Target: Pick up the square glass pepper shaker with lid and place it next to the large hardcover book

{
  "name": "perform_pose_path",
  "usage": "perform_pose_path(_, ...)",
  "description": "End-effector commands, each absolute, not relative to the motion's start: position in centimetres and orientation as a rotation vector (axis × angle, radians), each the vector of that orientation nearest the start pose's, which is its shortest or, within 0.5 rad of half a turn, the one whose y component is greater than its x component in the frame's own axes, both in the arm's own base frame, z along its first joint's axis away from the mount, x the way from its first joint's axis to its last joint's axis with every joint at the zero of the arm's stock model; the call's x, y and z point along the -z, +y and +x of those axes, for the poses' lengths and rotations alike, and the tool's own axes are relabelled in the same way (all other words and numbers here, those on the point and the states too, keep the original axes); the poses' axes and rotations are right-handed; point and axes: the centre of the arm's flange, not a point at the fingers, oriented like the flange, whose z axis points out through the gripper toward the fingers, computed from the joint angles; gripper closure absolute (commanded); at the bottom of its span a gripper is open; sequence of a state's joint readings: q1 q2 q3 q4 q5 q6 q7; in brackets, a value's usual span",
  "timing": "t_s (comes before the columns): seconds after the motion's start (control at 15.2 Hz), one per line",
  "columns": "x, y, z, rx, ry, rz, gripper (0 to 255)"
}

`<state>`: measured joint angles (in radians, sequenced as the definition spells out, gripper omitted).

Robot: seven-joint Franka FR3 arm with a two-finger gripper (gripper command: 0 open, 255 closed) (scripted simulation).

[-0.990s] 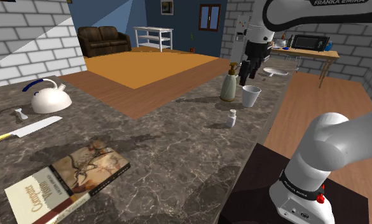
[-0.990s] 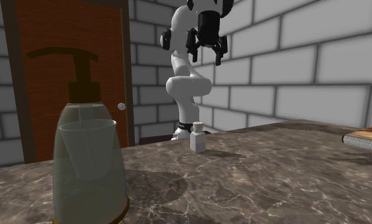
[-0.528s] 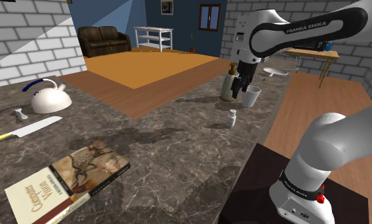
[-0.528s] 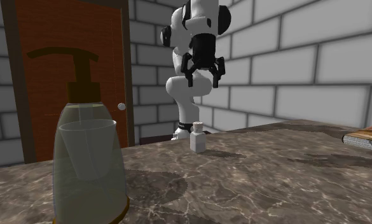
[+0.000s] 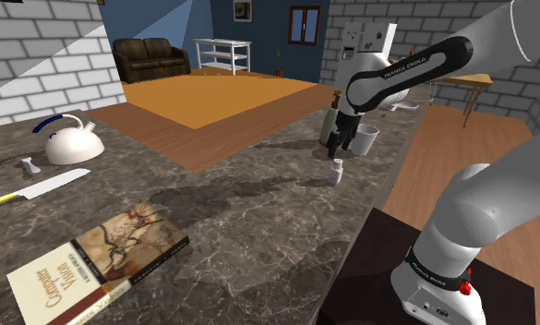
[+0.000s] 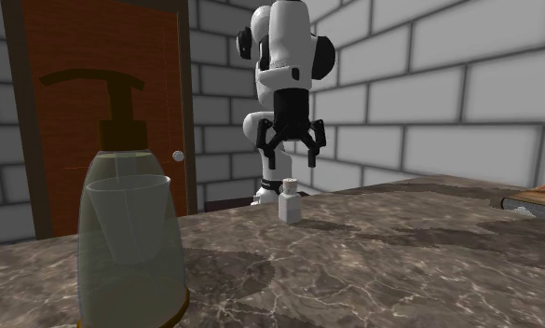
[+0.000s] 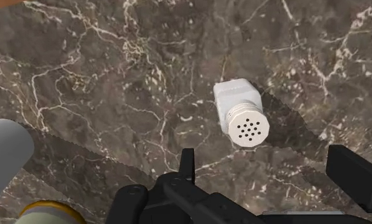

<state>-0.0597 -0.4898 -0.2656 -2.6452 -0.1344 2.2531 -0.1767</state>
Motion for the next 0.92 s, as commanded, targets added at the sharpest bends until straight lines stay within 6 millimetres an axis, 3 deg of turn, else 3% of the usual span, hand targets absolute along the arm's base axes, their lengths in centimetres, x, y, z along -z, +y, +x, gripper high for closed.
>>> perform_pose_path(0.0, -39.0, -12.7, 37.1, 0.143, 0.072, -3.141, 0)
perform_pose_path(0.4, -36.1, -12.7, 37.3, 0.143, 0.072, -3.141, 0)
perform_pose_path(0.86, -36.1, -12.7, 37.3, 0.143, 0.072, -3.141, 0)
